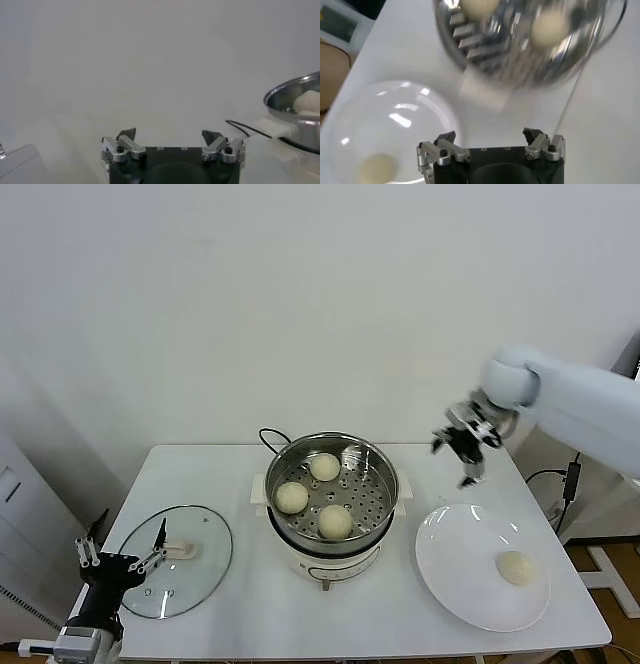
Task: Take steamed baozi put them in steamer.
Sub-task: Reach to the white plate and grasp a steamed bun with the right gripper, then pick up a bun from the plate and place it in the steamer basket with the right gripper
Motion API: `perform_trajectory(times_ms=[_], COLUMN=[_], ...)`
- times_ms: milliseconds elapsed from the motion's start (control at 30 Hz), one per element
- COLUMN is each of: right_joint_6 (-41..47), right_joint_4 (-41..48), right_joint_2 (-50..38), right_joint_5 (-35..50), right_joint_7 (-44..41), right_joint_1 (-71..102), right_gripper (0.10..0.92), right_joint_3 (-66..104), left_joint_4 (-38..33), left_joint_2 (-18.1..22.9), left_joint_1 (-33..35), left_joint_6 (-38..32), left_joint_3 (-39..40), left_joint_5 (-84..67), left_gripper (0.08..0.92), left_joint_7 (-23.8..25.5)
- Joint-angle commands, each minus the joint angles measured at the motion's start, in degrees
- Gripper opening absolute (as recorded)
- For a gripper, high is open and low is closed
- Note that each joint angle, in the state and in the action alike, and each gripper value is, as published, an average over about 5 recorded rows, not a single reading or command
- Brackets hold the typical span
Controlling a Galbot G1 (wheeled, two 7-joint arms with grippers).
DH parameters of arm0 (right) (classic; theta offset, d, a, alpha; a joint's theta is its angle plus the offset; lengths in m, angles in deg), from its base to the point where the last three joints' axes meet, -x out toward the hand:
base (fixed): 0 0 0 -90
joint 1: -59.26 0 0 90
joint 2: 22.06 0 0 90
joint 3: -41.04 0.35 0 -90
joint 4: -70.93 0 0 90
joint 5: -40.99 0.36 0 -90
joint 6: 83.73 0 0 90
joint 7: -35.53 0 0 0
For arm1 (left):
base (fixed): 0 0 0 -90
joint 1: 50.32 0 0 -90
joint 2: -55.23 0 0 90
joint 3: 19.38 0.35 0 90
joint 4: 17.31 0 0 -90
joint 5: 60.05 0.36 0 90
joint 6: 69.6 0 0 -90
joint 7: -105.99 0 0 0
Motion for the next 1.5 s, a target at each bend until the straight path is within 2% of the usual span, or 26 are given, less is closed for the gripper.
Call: perform_trajectory(times_ms=[33, 267, 933, 1033, 1233, 1400, 1500], right_joint_6=[4.39, 4.8, 5.5, 5.32, 5.35, 5.64, 5.3], right_joint_4=[2.28, 2.83, 4.42, 4.17, 3.23, 2.05, 2.02], right_joint_2=[-11.95, -11.76, -9.81, -9.71, -9.27, -7.93, -5.29], right_joint_5=[-8.73, -9.65, -10.65, -10.83, -8.29, -1.03, 5.95], right_joint_7=[1.41, 2.96, 6.1, 6.43, 6.66, 5.91, 5.19], right_joint_1=[24.03, 31.54, 33.98, 33.78, 30.1, 16.5, 3.02], right_gripper=[0.823, 0.823, 0.817, 0.768, 0.609, 0.467, 0.419], right_joint_3=[14.31, 19.64, 20.34, 20.32, 18.52, 9.21, 0.44], left_joint_4=[0.02, 0.02, 0.04, 0.04, 0.02, 0.02, 0.01], left_joint_2=[-0.15, -0.03, 0.11, 0.21, 0.34, 0.18, 0.14], left_joint_1=[0.16, 0.21, 0.63, 0.68, 0.69, 0.81, 0.9], left_joint_6=[0.03, 0.17, 0.28, 0.22, 0.03, -0.04, -0.08], left_joint_3=[0.07, 0.41, 0.08, 0.15, 0.25, -0.04, -0.22], left_joint_5=[0.42, 1.16, 1.13, 1.17, 1.34, 1.18, 1.08], left_gripper=[0.823, 0.823, 0.823, 0.823, 0.823, 0.823, 0.823], left_joint_7=[-0.02, -0.04, -0.04, -0.03, -0.04, -0.04, -0.04])
